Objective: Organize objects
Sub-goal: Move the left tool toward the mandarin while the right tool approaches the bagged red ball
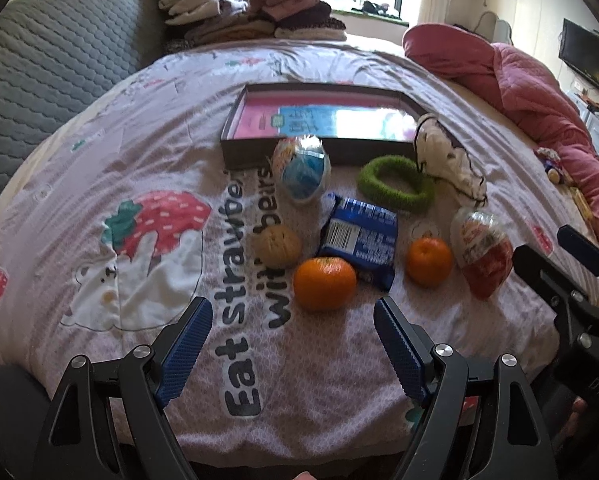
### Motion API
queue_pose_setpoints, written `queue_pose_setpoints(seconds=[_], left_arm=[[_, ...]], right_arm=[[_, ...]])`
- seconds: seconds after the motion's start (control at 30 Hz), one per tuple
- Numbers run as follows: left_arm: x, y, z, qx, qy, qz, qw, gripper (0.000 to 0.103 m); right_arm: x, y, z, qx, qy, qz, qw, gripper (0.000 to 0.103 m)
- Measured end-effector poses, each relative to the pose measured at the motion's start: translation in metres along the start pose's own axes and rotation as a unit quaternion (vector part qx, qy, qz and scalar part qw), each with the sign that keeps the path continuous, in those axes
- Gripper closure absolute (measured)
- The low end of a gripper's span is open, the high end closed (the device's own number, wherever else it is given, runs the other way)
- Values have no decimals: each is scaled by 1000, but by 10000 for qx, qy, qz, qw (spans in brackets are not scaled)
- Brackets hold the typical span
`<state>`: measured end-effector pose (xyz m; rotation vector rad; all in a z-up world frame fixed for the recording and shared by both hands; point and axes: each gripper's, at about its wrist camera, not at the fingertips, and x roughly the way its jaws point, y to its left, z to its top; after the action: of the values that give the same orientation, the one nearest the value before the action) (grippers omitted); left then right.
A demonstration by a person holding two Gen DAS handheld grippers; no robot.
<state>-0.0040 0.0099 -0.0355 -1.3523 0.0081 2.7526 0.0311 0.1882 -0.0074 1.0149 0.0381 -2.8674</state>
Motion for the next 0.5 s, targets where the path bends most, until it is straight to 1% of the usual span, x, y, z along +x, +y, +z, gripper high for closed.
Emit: queue_pose_setpoints(seconds=[0.33,0.5], left_arm=[[12,3,-8,21,236,-63,9997,20],[20,5,-9,-78,352,-153,9992,20]], right_arm=[[11,-7,-11,9,325,3,9995,21],[20,-11,-16,5,491,-20,9988,21]])
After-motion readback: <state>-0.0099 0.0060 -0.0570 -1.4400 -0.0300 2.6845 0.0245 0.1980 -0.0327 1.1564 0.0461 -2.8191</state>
